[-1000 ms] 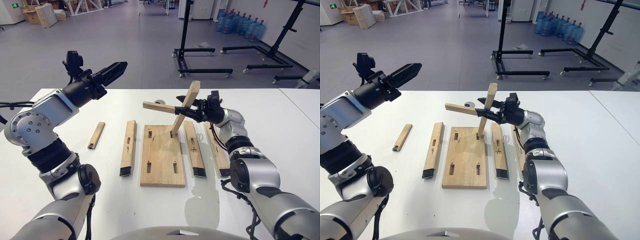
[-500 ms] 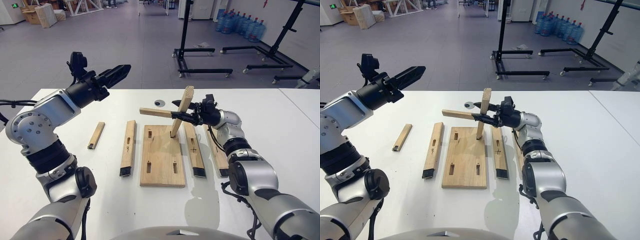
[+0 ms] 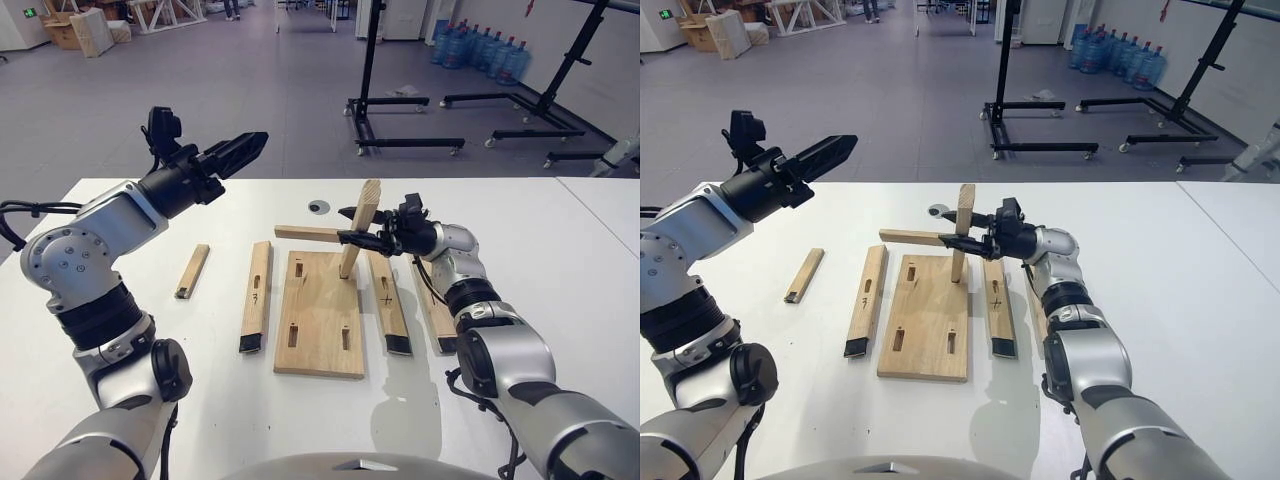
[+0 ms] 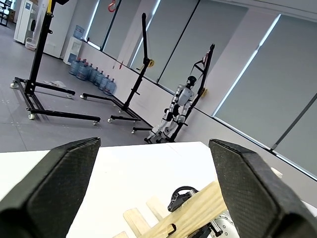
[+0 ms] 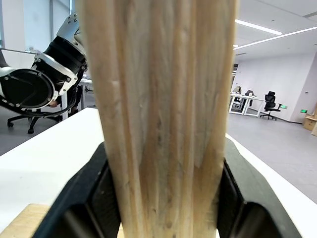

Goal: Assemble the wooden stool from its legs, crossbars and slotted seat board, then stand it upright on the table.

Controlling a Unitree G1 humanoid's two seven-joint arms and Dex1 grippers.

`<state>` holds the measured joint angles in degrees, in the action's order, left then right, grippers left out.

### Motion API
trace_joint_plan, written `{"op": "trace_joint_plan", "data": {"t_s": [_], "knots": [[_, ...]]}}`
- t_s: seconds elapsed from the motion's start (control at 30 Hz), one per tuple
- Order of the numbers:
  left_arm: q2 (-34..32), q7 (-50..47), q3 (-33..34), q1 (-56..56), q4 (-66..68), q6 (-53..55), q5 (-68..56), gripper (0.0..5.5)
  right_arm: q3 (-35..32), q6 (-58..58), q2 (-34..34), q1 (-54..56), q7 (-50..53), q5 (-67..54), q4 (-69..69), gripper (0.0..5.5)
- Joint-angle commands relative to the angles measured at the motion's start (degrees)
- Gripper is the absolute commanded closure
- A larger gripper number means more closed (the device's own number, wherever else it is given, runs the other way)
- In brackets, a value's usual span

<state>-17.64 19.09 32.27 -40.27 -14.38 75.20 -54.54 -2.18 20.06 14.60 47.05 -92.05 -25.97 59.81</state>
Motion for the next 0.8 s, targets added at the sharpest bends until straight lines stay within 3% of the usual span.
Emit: {"op": "trace_joint_plan", "data": {"t_s": [0.03, 0.4, 0.8], "knots": [[-1.01, -1.33, -0.77, 1.02, 0.24, -0.87, -1.25, 1.48, 2.15, -3.92, 0.1, -2.88, 0.12, 3.28, 2.87, 3.45], [-1.71, -3.56, -2.05, 2.12, 1.25, -2.93, -3.68, 1.48, 1.37, -19.08, 0.58, -1.15, 12.19, 6.94, 10.32, 3.45], [-2.26, -4.88, -2.4, 3.04, 1.61, -4.35, -4.62, 1.48, 8.68, -15.21, 0.96, -2.04, 19.2, 13.69, 8.45, 3.45]]}}
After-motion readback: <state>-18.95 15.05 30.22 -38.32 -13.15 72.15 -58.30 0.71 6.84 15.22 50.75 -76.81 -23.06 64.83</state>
